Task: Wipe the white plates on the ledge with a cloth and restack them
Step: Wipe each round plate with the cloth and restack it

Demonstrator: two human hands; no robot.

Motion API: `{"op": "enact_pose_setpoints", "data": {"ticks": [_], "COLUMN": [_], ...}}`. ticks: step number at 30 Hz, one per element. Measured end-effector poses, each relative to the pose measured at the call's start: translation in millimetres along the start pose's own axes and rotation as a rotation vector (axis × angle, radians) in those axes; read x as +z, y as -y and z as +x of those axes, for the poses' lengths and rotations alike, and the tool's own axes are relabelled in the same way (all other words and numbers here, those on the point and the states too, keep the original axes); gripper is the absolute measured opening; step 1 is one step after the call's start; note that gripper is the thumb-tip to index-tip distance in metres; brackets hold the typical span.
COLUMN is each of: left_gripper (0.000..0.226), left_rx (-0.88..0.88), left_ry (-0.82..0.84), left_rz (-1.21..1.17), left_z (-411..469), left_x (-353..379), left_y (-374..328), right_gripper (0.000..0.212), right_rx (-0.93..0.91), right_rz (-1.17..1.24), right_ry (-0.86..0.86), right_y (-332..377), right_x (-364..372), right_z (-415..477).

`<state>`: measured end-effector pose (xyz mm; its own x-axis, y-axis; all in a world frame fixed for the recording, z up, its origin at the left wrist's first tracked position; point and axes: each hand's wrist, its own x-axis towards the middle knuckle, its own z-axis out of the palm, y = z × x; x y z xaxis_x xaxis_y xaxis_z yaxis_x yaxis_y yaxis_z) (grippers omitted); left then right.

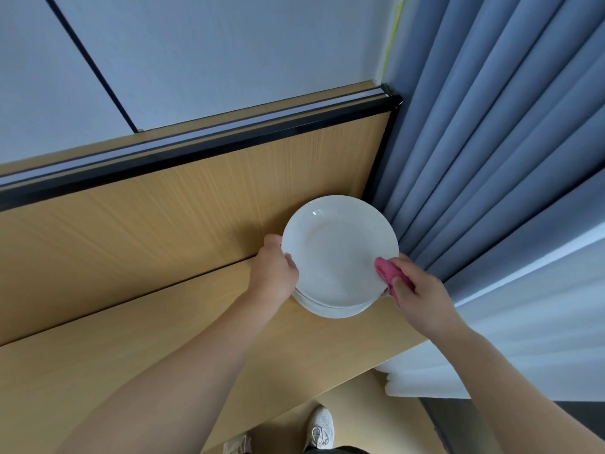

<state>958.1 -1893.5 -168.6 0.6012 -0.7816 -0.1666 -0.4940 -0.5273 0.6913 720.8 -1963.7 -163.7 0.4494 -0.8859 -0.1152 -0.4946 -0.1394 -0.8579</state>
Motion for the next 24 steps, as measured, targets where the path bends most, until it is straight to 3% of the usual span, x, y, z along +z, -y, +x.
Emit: {"op": "enact_pose_setpoints", "data": {"ticks": [10, 19, 24], "left_gripper": [0.015, 0.022, 0.018], "left_rx": [-0.07, -0.211, -0.305], "left_ry": [-0.084, -0.301, -0.375], "left_rz": [-0.256, -0.288, -0.315], "left_z": [-25, -89, -131], "left_x": [-41, -113, -141], "left_y": [22, 83, 129], "right_gripper": [0.029, 0.028, 0.029], "right_rx": [-0.147, -0.254, -0.354], "right_rz": [-0.001, 0.142, 0.058], "right_ry": [0.098, 0.339, 0.441], "right_y": [41, 92, 108], "right_x": [3, 73, 126], "right_z": [-6, -20, -31]}}
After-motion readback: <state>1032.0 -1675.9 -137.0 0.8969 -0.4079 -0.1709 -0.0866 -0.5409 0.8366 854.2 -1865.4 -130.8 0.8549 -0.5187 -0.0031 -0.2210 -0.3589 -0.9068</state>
